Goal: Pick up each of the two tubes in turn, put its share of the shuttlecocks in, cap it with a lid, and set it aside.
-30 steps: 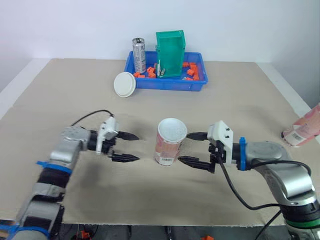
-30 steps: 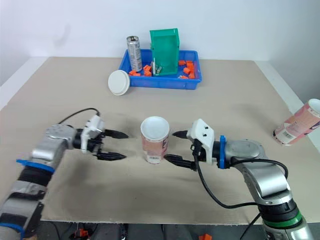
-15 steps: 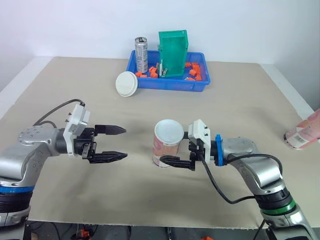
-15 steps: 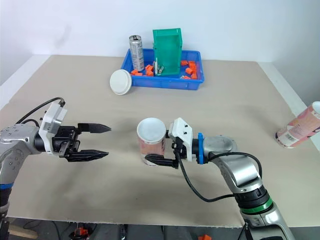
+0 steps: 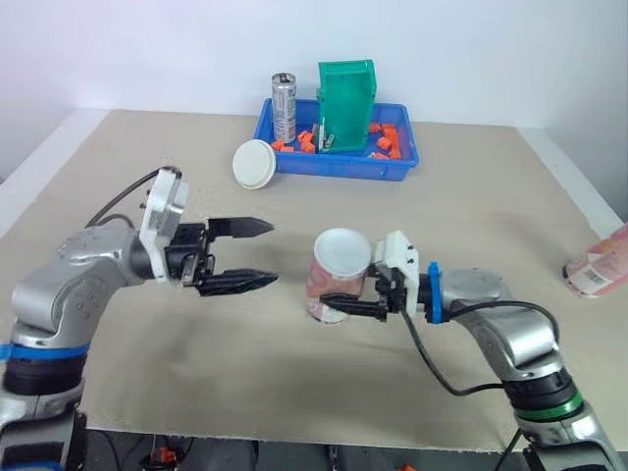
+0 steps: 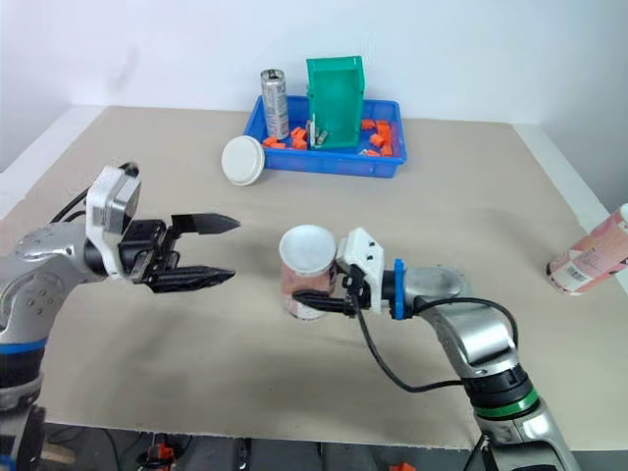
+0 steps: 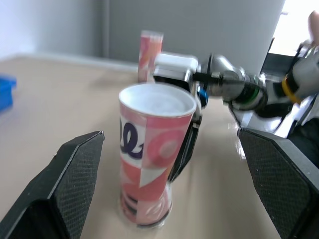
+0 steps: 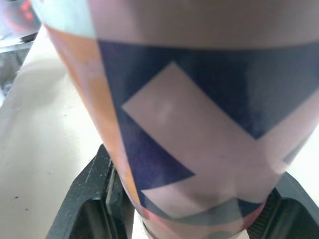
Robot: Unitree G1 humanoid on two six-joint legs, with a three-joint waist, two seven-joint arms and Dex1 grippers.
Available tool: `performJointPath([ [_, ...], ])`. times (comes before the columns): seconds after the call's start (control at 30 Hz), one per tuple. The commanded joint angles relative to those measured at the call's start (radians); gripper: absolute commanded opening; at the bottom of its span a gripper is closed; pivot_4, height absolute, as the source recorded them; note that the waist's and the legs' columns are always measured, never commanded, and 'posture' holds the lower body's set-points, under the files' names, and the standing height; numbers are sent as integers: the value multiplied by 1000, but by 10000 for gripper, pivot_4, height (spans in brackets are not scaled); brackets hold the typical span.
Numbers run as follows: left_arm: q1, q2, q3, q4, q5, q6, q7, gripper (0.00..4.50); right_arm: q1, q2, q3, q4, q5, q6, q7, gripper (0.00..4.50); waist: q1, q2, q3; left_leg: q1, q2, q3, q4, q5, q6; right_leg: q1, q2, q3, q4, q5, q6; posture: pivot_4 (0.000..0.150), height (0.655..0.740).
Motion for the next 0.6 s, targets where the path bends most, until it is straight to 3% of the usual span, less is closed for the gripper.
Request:
performJointPath([
  [0.03,-115,-80,-97,89,92,-60,32,45000,32,-74,-244,24,-7,-8,-118,26572,16,0,0,0,0,0,0,0,0,0,0,0,0,0,0,1500,7362],
  [0.27,-232,-281,-179,230,174,-157,78,45000,102,-135,-512,248,-104,-81,-324,26572,17,1,0,-4,-2,-2,2,0,1,0,-1,-1,-4,3,-2,1500,7362],
  [0.43,-292,-384,-204,338,265,-231,149,45000,85,-120,-557,415,-124,-135,-406,26572,13,2,0,-4,-2,-3,1,0,1,0,0,0,-4,3,-2,1500,7362],
  [0.6,-289,-413,-228,353,295,-237,151,45000,104,-110,-531,520,-145,-195,-410,26572,11,5,-1,-2,-2,-2,1,0,1,1,0,1,-3,3,1,1500,7362],
])
